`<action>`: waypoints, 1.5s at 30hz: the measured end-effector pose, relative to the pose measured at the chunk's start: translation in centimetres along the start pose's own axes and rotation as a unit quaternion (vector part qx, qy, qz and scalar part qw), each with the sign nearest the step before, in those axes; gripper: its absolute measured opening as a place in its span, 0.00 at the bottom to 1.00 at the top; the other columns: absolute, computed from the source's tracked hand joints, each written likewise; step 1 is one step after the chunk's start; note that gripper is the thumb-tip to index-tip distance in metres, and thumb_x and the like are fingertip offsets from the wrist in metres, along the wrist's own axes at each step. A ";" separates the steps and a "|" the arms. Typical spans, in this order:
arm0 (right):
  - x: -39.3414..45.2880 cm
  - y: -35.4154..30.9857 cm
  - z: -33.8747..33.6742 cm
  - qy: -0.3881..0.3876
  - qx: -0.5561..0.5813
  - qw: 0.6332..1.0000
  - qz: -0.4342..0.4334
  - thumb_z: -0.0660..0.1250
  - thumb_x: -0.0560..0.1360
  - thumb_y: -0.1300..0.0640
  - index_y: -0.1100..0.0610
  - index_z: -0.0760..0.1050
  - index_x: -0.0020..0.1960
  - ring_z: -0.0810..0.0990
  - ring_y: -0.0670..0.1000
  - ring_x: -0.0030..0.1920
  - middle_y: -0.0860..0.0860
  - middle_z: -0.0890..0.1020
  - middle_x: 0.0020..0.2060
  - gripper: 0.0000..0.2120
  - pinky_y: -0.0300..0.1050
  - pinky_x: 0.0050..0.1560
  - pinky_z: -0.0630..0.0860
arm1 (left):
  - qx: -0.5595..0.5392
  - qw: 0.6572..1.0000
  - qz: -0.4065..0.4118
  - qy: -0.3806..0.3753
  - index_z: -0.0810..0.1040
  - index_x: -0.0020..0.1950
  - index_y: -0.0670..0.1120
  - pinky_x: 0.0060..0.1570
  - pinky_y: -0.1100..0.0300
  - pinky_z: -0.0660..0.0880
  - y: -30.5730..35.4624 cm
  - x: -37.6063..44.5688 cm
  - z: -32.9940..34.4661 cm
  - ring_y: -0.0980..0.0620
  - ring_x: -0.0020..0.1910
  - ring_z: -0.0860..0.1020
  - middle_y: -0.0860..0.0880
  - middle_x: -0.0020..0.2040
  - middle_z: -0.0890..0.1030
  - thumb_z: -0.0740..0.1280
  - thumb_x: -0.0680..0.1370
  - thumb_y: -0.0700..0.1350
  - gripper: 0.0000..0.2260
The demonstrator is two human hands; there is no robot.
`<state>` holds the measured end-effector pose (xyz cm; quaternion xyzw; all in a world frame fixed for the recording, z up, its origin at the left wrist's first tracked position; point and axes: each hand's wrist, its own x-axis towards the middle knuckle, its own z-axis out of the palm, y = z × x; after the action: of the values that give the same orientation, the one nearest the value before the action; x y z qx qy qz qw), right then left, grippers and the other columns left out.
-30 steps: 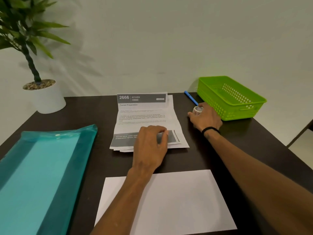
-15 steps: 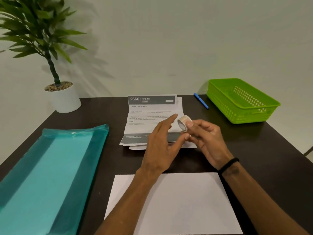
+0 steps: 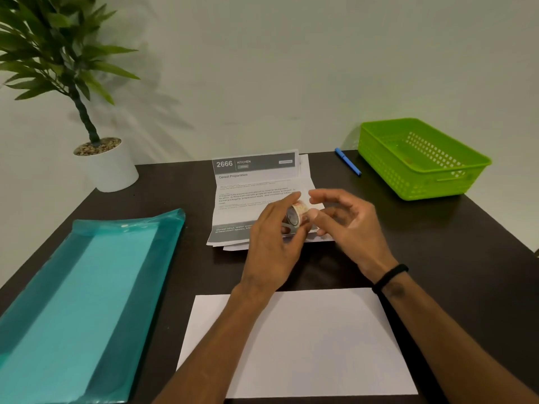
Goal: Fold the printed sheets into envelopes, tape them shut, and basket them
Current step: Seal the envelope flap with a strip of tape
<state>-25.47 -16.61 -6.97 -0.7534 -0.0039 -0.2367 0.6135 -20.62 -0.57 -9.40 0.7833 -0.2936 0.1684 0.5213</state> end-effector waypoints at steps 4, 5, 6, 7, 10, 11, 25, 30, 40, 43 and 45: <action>-0.1 0.7 0.5 -0.010 -0.124 0.989 -0.081 0.76 0.76 0.55 0.51 0.84 0.61 0.85 0.49 0.47 0.46 0.82 0.57 0.14 0.41 0.43 0.84 | 0.003 1.000 -0.003 0.008 0.76 0.72 0.50 0.65 0.60 0.76 0.0 0.1 -0.2 0.61 0.64 0.76 0.57 0.65 0.78 0.75 0.78 0.44 0.23; -0.2 0.8 0.6 -0.006 -0.151 0.983 -0.102 0.76 0.76 0.54 0.51 0.84 0.61 0.84 0.48 0.47 0.46 0.82 0.57 0.14 0.39 0.43 0.83 | 0.011 1.000 -0.002 0.011 0.76 0.71 0.50 0.66 0.63 0.74 -0.1 0.1 -0.3 0.65 0.64 0.75 0.58 0.64 0.78 0.76 0.77 0.44 0.23; -0.2 0.9 0.6 0.002 -0.181 0.976 -0.124 0.76 0.76 0.54 0.52 0.84 0.61 0.84 0.47 0.46 0.47 0.82 0.56 0.13 0.37 0.43 0.83 | 0.014 1.000 -0.003 0.013 0.77 0.71 0.50 0.67 0.64 0.74 -0.2 0.2 -0.4 0.67 0.63 0.74 0.60 0.64 0.77 0.76 0.77 0.43 0.22; -0.3 1.0 0.7 0.013 -0.213 0.966 -0.146 0.76 0.76 0.54 0.53 0.85 0.60 0.83 0.47 0.46 0.48 0.83 0.54 0.13 0.37 0.44 0.82 | 0.015 1.000 -0.005 0.014 0.77 0.70 0.50 0.67 0.62 0.74 -0.3 0.2 -0.4 0.67 0.63 0.74 0.60 0.64 0.77 0.76 0.77 0.43 0.23; -0.2 1.4 0.8 0.041 -0.275 0.942 -0.186 0.76 0.76 0.54 0.57 0.85 0.58 0.81 0.45 0.46 0.51 0.84 0.52 0.12 0.39 0.48 0.82 | 0.007 1.000 -0.011 0.015 0.77 0.71 0.49 0.64 0.51 0.79 -0.7 0.2 -0.3 0.55 0.64 0.78 0.56 0.65 0.78 0.78 0.75 0.42 0.25; -0.2 1.4 0.9 0.042 -0.281 0.939 -0.191 0.76 0.76 0.54 0.57 0.86 0.57 0.81 0.45 0.45 0.51 0.84 0.51 0.12 0.38 0.48 0.82 | 0.004 1.000 -0.011 0.014 0.77 0.71 0.49 0.63 0.49 0.80 -0.8 0.2 -0.2 0.53 0.63 0.79 0.54 0.66 0.78 0.78 0.75 0.40 0.25; -0.3 1.0 0.9 0.042 -0.247 0.956 -0.150 0.74 0.77 0.61 0.57 0.81 0.51 0.79 0.40 0.47 0.47 0.80 0.49 0.04 0.28 0.40 0.76 | 0.063 0.997 0.001 -0.034 0.74 0.75 0.49 0.63 0.48 0.78 -1.2 0.3 -0.7 0.51 0.60 0.78 0.50 0.64 0.80 0.74 0.78 0.50 0.26; -0.4 1.0 1.0 0.048 -0.233 0.961 -0.139 0.72 0.79 0.62 0.57 0.79 0.51 0.79 0.41 0.47 0.48 0.79 0.49 0.03 0.29 0.40 0.75 | 0.070 0.997 -0.009 -0.042 0.73 0.76 0.50 0.64 0.54 0.76 -1.4 0.3 -0.7 0.54 0.61 0.76 0.51 0.65 0.79 0.73 0.79 0.54 0.26; -0.4 0.9 1.2 0.059 -0.224 0.963 -0.141 0.70 0.81 0.61 0.58 0.78 0.51 0.79 0.46 0.47 0.49 0.79 0.49 0.02 0.32 0.40 0.76 | 0.049 0.997 -0.057 -0.027 0.79 0.67 0.56 0.58 0.52 0.79 -1.4 0.6 -0.9 0.56 0.58 0.77 0.58 0.61 0.83 0.73 0.76 0.62 0.22; -0.4 0.9 1.1 0.064 -0.224 0.962 -0.141 0.70 0.80 0.61 0.58 0.77 0.52 0.79 0.46 0.47 0.49 0.79 0.49 0.02 0.33 0.41 0.77 | 0.041 0.995 -0.082 -0.024 0.80 0.67 0.56 0.58 0.50 0.80 -1.7 0.8 -1.0 0.54 0.57 0.80 0.57 0.59 0.84 0.73 0.75 0.65 0.23; -0.5 0.9 1.1 0.063 -0.222 0.962 -0.142 0.70 0.80 0.61 0.58 0.77 0.52 0.79 0.45 0.48 0.49 0.79 0.49 0.02 0.35 0.41 0.78 | 0.039 0.995 -0.088 -0.021 0.81 0.65 0.56 0.57 0.52 0.80 -1.6 0.8 -1.0 0.54 0.56 0.80 0.58 0.57 0.84 0.74 0.74 0.64 0.22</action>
<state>-25.24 -15.71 -8.10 -0.8460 -0.0197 -0.3635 0.3895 -18.93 0.60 -9.68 0.8294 -0.2279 0.1168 0.4965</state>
